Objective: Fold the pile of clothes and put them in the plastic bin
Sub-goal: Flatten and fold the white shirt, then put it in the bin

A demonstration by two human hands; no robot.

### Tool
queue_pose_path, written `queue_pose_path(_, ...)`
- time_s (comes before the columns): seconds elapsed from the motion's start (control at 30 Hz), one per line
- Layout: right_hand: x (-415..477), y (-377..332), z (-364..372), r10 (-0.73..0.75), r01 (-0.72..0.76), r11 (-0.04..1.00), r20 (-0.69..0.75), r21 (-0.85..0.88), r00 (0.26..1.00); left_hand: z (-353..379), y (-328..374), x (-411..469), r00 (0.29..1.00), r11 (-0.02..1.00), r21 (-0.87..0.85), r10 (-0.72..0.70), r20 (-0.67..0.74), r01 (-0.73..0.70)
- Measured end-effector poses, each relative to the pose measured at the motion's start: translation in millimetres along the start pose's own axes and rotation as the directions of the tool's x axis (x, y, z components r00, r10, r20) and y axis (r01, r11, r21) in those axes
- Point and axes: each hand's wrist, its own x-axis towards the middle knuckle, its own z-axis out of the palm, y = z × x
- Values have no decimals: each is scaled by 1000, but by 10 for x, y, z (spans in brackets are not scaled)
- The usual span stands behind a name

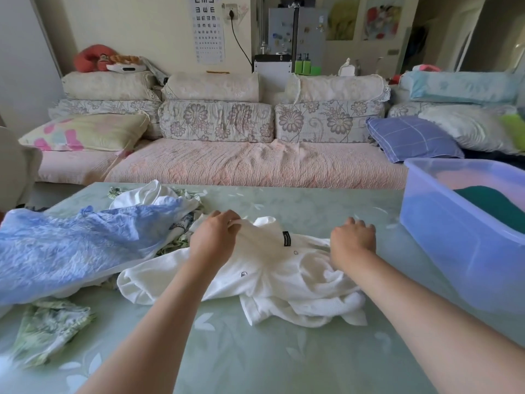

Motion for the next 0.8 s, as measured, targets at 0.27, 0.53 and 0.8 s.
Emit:
queue_pose_path(0.27,-165,-347,-117,-500,506,470,-254,723,828,-106,212,-86,938,923,-179,347,-2,-341)
queue_pose_path(0.53,56,-426,-117,-131,306,579,-284,756,950,-207,-244,-85,844,956,266,-41,535,-123)
queue_pose_path(0.8,118,-360,-86,-459,360,462,-129,810,879,-285,-283,213,875,865,462,-367,316,196)
